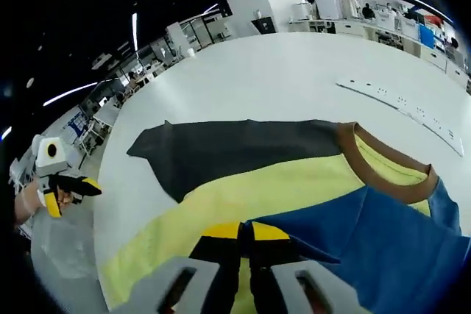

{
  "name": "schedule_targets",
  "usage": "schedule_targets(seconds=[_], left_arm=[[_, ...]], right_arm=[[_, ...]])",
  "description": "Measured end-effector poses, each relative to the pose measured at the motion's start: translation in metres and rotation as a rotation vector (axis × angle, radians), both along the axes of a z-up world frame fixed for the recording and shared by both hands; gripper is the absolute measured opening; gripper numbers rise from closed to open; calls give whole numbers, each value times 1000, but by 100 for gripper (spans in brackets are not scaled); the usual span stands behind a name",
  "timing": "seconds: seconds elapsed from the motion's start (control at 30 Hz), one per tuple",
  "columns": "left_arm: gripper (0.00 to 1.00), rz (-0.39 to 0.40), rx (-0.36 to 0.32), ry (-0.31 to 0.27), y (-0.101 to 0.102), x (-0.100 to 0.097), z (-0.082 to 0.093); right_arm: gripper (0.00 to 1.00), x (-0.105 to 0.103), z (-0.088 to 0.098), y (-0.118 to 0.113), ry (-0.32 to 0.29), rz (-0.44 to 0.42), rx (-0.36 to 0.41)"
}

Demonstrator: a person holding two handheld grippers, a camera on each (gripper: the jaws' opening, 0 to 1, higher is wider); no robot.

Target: Fold the garment on the visible template until the final outline fits inside the template.

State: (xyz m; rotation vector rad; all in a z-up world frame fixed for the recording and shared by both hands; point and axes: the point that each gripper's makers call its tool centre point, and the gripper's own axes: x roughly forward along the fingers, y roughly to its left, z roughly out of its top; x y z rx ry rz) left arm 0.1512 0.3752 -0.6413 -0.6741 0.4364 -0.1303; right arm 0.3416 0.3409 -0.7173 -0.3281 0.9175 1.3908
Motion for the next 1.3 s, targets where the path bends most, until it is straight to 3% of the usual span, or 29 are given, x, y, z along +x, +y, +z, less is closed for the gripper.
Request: schedule_targets(seconds=[0.43, 0.67, 0.8, 0.93, 1.3], left_arm=[[48, 12, -2, 2, 3, 0, -1], [49, 18, -4, -1, 3, 0, 0], [48, 15, -2, -2, 3, 0, 0], [48, 17, -3, -1, 4, 0, 0], [49, 13, 1, 0, 3, 1, -1]], right_arm=[[0, -3, 1, 3, 14, 10, 8], [7, -7, 3, 5, 15, 28, 18], [16, -13, 15, 11, 49, 22, 68], [23, -13, 26, 15, 3, 59, 96], [27, 15, 31, -4, -20, 10, 78]])
